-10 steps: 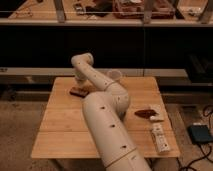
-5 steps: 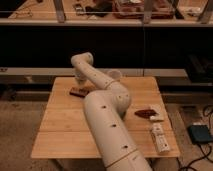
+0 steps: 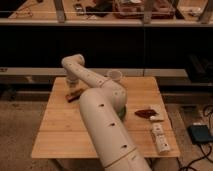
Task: Push the eraser across the table
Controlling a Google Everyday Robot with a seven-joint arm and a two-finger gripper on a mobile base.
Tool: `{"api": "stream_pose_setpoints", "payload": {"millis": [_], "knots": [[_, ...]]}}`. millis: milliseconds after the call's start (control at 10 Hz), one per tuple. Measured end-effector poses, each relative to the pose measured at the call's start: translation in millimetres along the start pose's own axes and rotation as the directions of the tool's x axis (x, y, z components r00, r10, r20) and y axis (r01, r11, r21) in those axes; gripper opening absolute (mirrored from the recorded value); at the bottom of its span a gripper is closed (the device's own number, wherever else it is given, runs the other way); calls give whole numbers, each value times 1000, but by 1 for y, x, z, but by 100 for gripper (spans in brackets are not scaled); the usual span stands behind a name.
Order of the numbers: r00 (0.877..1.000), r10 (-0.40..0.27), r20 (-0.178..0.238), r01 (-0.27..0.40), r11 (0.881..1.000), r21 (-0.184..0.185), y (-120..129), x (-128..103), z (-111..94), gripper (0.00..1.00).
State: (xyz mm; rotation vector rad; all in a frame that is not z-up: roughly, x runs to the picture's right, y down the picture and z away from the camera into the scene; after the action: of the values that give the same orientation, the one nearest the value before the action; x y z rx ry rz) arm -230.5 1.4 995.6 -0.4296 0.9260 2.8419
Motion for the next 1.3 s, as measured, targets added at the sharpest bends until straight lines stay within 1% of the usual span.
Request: {"api": "stream_pose_setpoints", "payload": {"millis": [200, 400, 600, 800, 1100, 1200, 1300], "knots": [[999, -18, 27, 17, 1000, 25, -10, -5, 3, 25], [998, -24, 61, 22, 999, 36, -17, -13, 3, 25], [996, -27, 79, 23, 999, 43, -22, -18, 2, 25], [996, -26, 88, 21, 998, 54, -30, -20, 2, 25], [998, -6, 69, 1, 997, 74, -47, -19, 2, 25], [998, 1, 64, -6, 997, 78, -52, -20, 1, 25], [998, 16, 58, -21, 996, 84, -62, -24, -1, 25]]}}
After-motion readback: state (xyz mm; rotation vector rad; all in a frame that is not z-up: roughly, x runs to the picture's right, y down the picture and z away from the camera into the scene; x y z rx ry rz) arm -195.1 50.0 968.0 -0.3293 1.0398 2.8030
